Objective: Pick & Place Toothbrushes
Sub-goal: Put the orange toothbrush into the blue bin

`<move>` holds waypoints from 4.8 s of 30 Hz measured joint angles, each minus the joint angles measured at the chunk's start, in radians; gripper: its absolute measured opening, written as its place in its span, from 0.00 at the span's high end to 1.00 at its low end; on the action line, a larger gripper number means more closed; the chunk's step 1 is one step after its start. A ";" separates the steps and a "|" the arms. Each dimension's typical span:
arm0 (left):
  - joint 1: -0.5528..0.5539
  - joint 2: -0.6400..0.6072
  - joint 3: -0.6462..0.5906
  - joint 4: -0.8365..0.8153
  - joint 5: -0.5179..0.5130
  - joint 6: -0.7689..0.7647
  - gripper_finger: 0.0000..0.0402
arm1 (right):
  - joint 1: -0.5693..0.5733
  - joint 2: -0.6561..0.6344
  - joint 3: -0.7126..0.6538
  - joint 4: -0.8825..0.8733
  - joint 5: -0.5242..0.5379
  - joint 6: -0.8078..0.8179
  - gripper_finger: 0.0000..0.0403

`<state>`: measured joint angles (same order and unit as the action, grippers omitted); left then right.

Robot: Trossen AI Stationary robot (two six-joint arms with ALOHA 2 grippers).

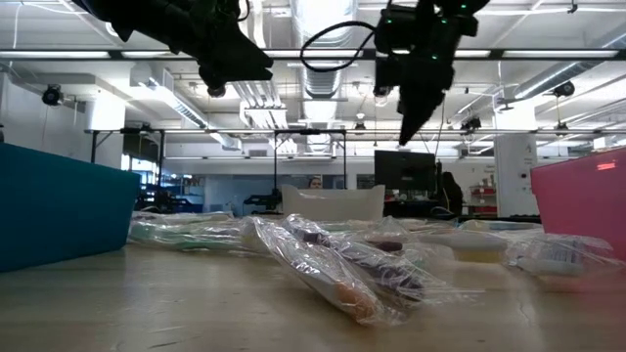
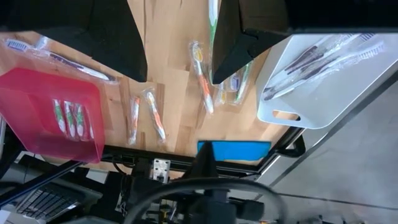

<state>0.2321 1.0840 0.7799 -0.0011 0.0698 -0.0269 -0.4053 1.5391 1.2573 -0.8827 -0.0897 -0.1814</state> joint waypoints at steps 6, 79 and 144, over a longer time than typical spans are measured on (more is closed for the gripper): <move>0.000 0.000 0.000 0.000 0.000 0.000 0.54 | -0.001 -0.143 -0.158 0.080 -0.022 -0.011 0.98; 0.000 0.005 0.000 0.008 -0.008 -0.075 0.54 | -0.001 -0.719 -0.593 0.376 -0.172 0.077 0.98; 0.000 0.004 0.067 -0.540 -0.004 -0.112 0.54 | -0.001 -0.718 -0.592 0.394 -0.172 0.074 0.98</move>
<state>0.2321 1.0878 0.8467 -0.5407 0.0662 -0.1390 -0.4061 0.8211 0.6655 -0.4892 -0.2615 -0.1074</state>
